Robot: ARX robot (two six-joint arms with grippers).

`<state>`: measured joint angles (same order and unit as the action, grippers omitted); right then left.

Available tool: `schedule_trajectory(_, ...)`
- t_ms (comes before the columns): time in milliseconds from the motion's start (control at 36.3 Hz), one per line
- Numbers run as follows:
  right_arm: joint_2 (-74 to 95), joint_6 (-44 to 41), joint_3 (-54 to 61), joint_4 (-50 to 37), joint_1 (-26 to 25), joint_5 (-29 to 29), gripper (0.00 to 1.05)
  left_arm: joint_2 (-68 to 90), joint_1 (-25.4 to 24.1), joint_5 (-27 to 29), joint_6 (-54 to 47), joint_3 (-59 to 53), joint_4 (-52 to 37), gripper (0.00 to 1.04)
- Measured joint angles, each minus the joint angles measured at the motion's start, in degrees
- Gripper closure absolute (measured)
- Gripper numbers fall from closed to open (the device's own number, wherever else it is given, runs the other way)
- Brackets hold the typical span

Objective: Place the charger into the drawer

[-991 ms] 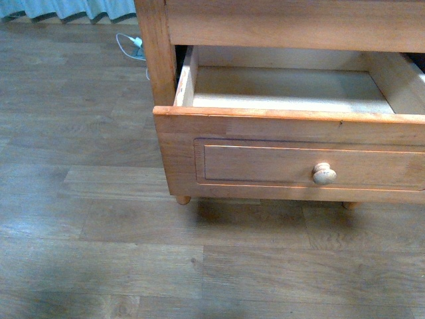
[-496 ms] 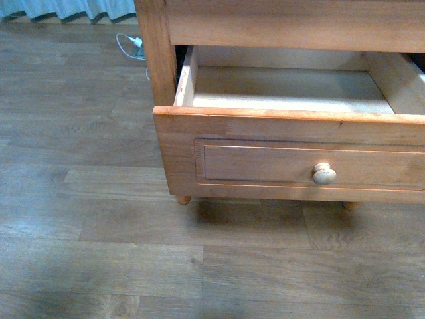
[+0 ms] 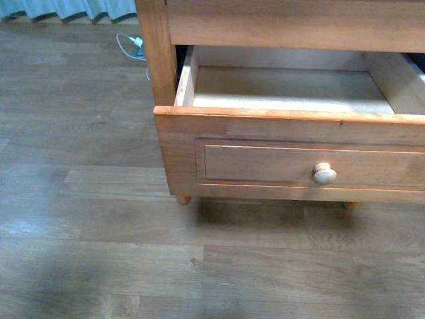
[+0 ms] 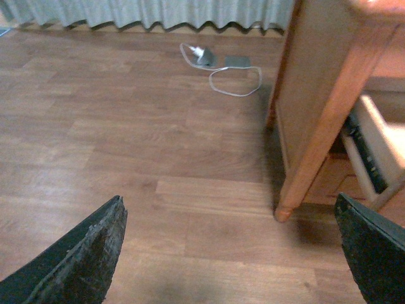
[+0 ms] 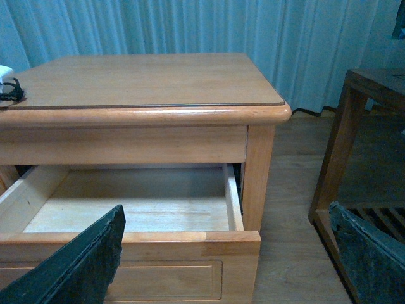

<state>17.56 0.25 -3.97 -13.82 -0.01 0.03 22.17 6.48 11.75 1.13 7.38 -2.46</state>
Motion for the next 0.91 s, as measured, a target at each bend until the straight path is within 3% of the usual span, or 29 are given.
schedule_trajectory(441, 0.0, 0.0, 0.0, 0.0, 0.0, 0.02, 0.09, 39.98, 6.67, -8.11, -5.25, 23.61, -18.91, 0.06)
schedule_trajectory(716, 0.0, 0.0, 0.0, 0.0, 0.0, 0.02, 0.09, 61.99, 11.13, -9.42, -2.62, 42.27, -24.26, 0.06)
schedule_trajectory(909, 0.0, 0.0, 0.0, 0.0, 0.0, 0.04, 0.09, 73.2, 11.72, -8.87, 0.61, 53.27, -25.05, 0.06)
